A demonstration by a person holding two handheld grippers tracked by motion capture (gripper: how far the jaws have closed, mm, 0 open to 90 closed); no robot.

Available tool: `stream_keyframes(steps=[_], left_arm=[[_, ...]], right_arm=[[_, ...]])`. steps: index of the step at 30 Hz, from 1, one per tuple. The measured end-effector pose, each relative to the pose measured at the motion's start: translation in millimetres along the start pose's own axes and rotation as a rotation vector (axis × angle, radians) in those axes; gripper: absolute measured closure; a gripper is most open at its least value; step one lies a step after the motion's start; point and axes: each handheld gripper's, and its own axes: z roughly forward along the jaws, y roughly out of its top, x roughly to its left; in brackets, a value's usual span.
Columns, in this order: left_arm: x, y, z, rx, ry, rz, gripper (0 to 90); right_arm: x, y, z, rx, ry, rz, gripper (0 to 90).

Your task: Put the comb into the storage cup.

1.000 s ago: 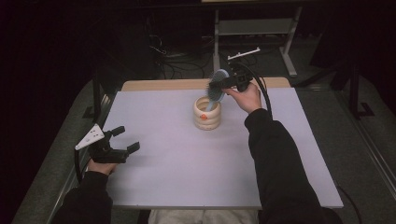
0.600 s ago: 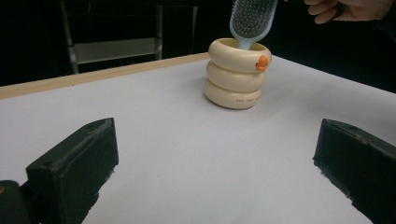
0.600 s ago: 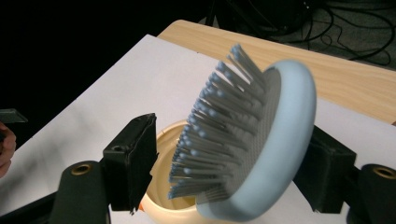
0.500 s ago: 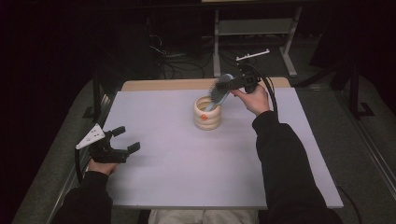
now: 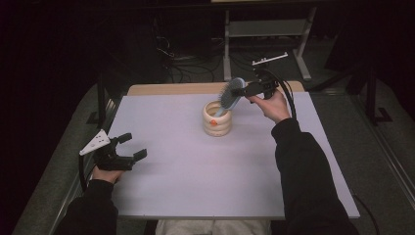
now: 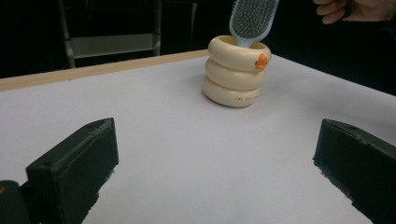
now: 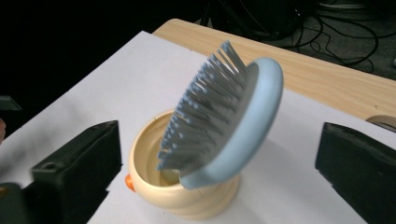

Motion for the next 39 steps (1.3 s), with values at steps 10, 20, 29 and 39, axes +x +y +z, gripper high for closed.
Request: stream_keyframes(steps=[10,20,29,39], left_arm=[[-0.9,0.5,-0.3,-0.009,-0.004,-0.008,0.0],[-1.3,1.0,0.6,0.002,-0.001,-0.002,0.0],[-0.8,1.3,0.0,0.008,-0.002,-0.001,0.0],[-1.0,2.1,-1.5,0.011,0.006,0.004,0.0]], right_arm=[[-1.7,-18.0,-13.7,-0.050,-0.009,-0.018,0.0],[-1.6,-30.7,-33.3,-0.073,-0.014,-0.030,0.0],[-5.8,-39.4,-49.1,-0.095,-0.027,-0.036,0.0],[-5.3,-48.4,-64.9,-0.110,-0.019,-0.040,0.0]])
